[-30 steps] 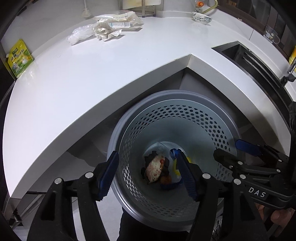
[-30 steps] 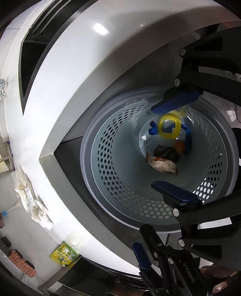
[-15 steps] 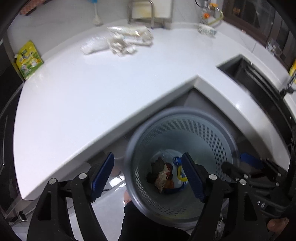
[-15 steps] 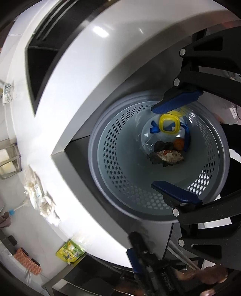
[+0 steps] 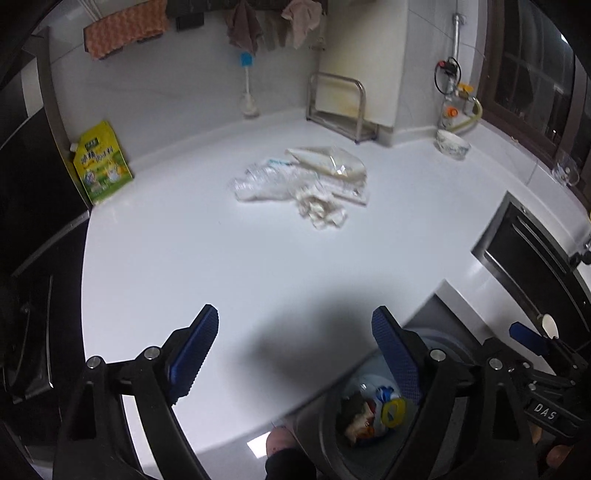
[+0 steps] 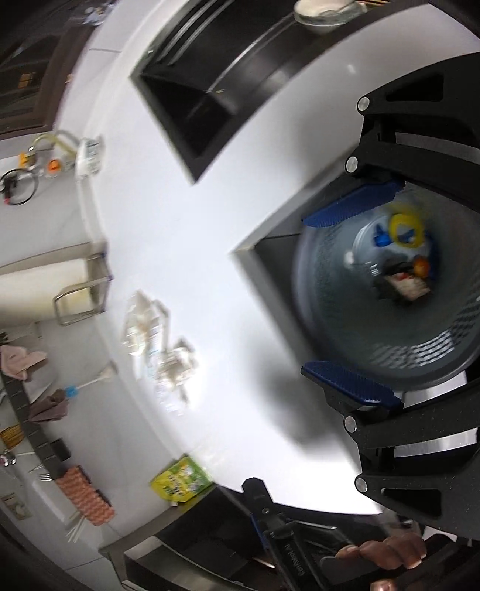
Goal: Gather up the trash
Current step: 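Move both tools back to the pile of plastic bag and tissue, then grasp the crumpled tissue with the right tool while the left tool grasps the clear plastic bag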
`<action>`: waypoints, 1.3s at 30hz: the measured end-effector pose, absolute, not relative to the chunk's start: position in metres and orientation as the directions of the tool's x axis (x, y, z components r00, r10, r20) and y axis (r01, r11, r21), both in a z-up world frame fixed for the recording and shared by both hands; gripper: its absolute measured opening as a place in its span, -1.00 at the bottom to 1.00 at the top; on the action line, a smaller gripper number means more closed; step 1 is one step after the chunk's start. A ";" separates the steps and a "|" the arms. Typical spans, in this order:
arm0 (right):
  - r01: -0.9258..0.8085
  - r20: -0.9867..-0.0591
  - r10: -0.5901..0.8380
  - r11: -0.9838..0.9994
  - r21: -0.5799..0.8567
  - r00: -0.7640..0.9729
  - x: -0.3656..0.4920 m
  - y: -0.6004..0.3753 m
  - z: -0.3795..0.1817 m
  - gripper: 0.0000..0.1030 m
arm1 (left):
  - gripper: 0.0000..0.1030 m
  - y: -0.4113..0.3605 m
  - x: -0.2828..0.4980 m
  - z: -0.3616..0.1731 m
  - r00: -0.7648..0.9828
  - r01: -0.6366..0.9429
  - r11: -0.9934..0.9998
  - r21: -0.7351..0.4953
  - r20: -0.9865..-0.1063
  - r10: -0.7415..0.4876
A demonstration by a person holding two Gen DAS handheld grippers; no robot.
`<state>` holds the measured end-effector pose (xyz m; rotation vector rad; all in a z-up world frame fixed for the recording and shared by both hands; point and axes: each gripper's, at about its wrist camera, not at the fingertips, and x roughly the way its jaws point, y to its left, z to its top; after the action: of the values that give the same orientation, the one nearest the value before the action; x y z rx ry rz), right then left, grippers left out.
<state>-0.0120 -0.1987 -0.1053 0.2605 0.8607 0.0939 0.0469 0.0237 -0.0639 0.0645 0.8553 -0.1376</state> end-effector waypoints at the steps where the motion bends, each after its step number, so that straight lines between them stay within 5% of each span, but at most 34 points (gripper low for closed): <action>1: 0.020 -0.731 0.187 0.964 0.265 0.656 -0.006 -0.196 -0.102 0.41 | 0.66 0.028 0.056 -0.062 0.651 0.148 0.989 -0.002 -0.752 -0.099; 17: 0.017 -0.717 0.177 0.967 0.255 0.675 0.129 -0.124 -0.094 0.43 | 0.67 0.099 0.193 -0.073 0.645 0.223 0.975 0.015 -0.752 -0.136; 39: -0.025 -0.775 0.029 1.000 0.017 0.631 0.231 -0.060 -0.148 0.43 | 0.67 0.117 0.279 -0.117 0.562 0.394 0.919 0.013 -0.795 -0.229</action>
<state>0.2315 -0.0605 -0.1484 0.0046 0.8869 0.0307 0.2788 0.1169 -0.1168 0.1984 0.9029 -0.3701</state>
